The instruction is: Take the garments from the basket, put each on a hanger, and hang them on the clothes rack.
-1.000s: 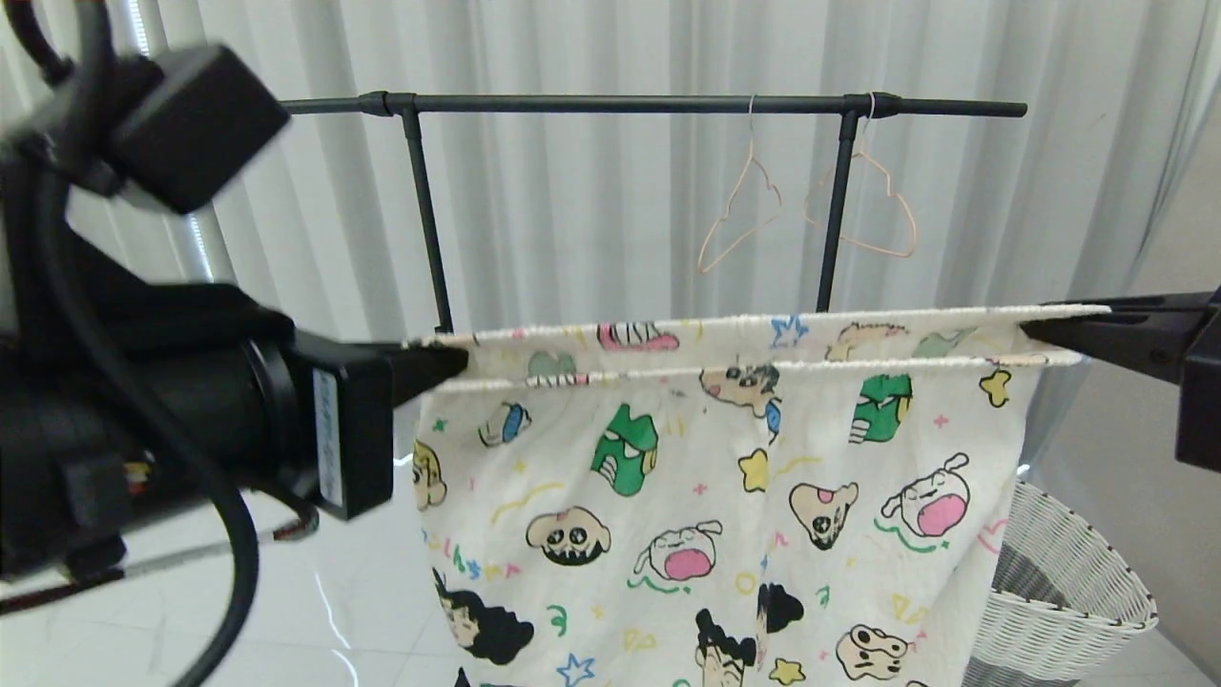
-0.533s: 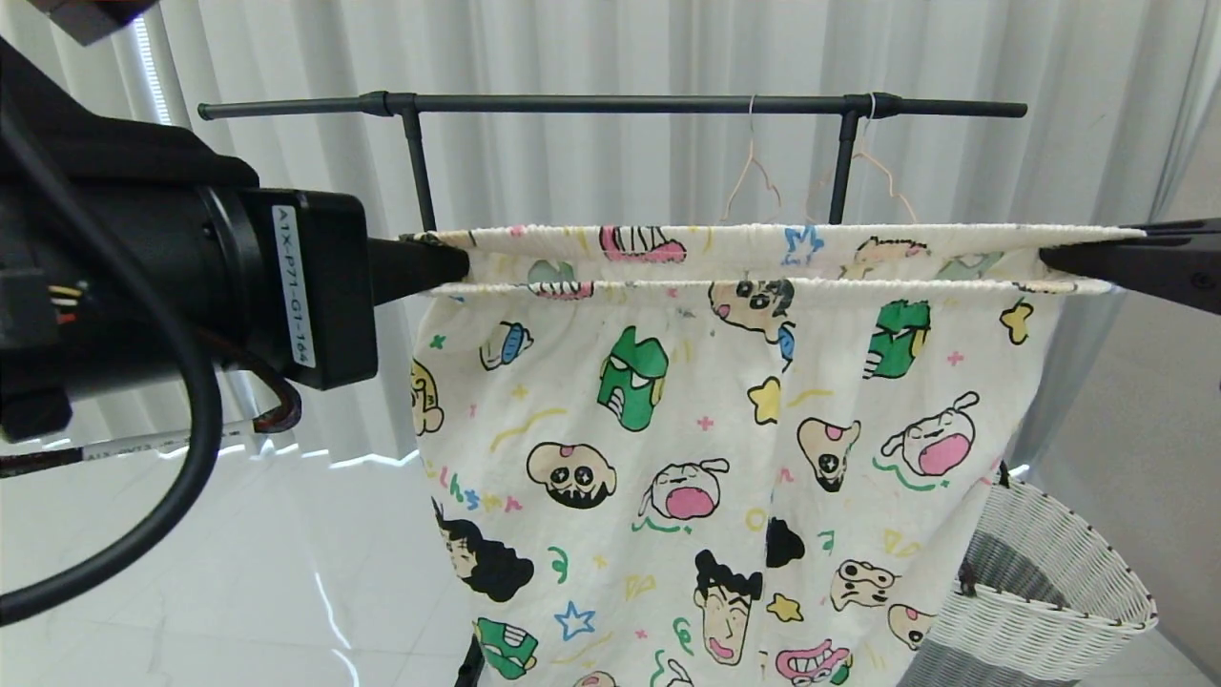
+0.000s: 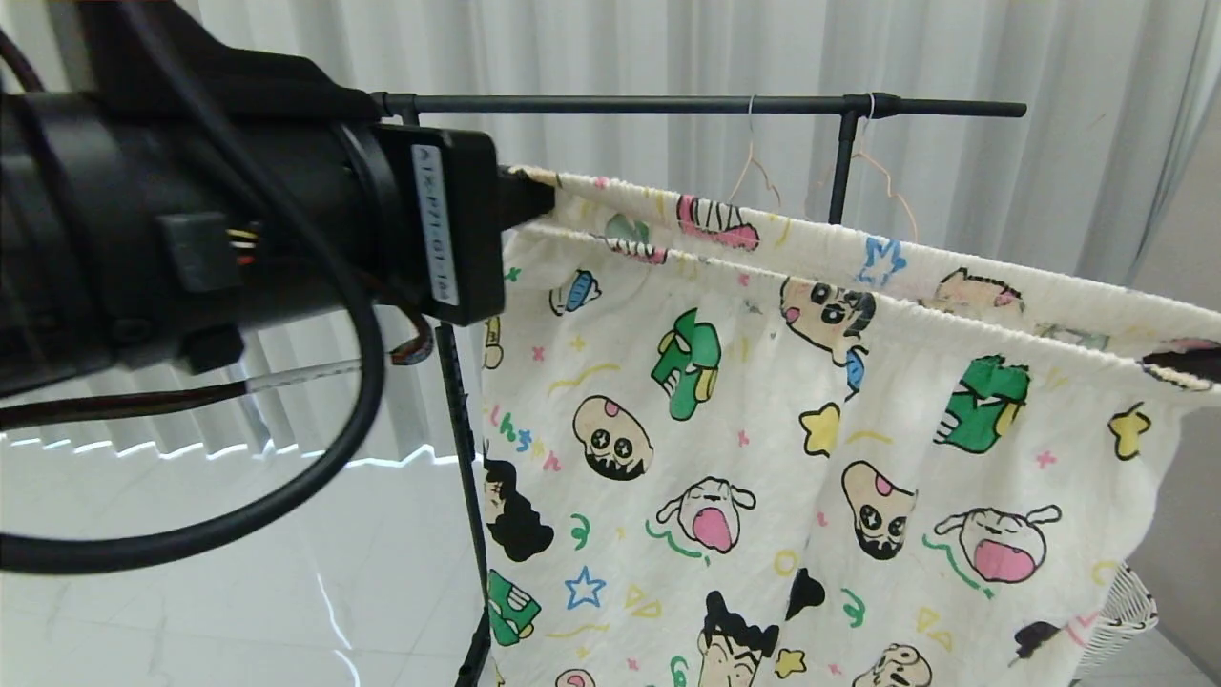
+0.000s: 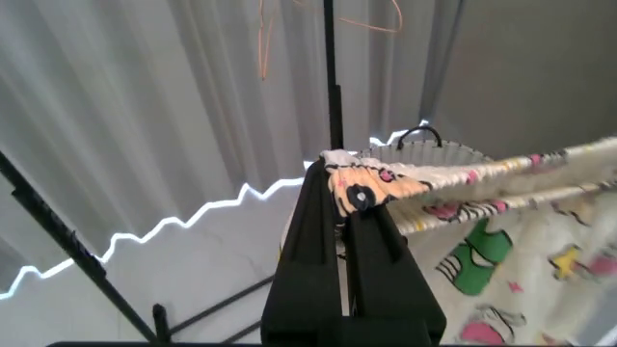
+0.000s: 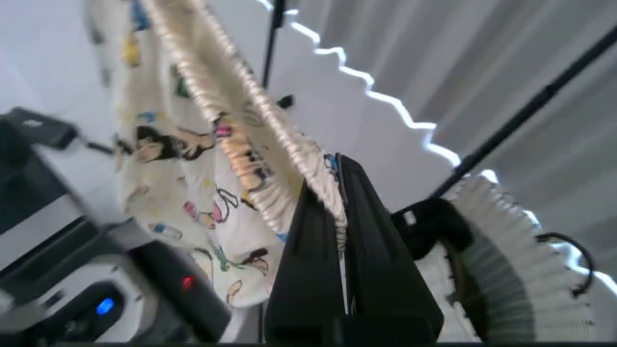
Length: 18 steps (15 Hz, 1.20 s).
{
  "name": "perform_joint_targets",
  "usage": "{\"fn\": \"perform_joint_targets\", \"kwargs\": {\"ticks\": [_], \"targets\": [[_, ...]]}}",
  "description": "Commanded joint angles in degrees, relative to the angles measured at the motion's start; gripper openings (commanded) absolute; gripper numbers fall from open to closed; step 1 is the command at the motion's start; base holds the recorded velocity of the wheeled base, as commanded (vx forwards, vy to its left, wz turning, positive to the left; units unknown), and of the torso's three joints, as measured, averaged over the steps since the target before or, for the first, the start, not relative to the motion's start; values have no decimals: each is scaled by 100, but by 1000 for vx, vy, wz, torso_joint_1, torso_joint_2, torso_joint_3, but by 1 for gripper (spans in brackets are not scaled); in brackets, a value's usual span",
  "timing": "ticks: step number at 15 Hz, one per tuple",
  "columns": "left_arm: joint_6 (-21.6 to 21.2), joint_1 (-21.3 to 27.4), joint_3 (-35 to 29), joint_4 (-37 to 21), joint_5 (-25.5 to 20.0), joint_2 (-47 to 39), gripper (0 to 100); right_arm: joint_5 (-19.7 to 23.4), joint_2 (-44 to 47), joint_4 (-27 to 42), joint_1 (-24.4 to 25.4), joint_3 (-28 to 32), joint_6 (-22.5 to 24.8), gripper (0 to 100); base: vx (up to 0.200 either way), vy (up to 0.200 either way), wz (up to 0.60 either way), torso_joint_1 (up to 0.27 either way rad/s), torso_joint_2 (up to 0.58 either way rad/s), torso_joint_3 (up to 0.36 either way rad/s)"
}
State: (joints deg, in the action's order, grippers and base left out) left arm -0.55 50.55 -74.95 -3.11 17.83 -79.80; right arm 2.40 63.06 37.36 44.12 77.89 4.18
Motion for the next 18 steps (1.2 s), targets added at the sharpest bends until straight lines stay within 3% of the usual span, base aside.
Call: {"fn": "perform_joint_targets", "kwargs": {"ticks": [1, 3, 5, 10, 11, 15, 17, 18], "targets": [[2, -125, -73, 425, -166, -668, 0, 507, -286, 157, 317, -45, -5, 0, 0, 0, 0, 0, 0, 0], [-24, -178, -81, 979, -588, -879, 0, 1034, -409, 140, 835, -283, 4, 0, 0, 0, 0, 0, 0, 0], [-24, -178, -55, 996, -738, -879, 0, 1052, -400, 96, 1284, -458, -5, 0, 0, 0, 0, 0, 0, 0], [-7, -169, 121, 926, -852, -642, 0, 1008, -338, -467, 1310, -775, -5, 0, 0, 0, 0, 0, 0, 0], [-15, -178, 226, 636, -852, -440, 0, 955, -330, -467, 1266, -775, -5, 0, 0, 0, 0, 0, 0, 0], [72, -151, 165, -1632, -931, 588, 0, 551, -101, -1126, 862, -1003, 21, 0, 0, 0, 0, 0, 0, 0], [81, -72, 112, -2757, -1370, 1098, 0, 551, 233, -1908, 616, -1056, 30, 0, 0, 0, 0, 0, 0, 0], [81, -46, 103, -2976, -1529, 1204, 0, 551, 365, -2146, 572, -1056, 30, 0, 0, 0, 0, 0, 0, 0]]}}
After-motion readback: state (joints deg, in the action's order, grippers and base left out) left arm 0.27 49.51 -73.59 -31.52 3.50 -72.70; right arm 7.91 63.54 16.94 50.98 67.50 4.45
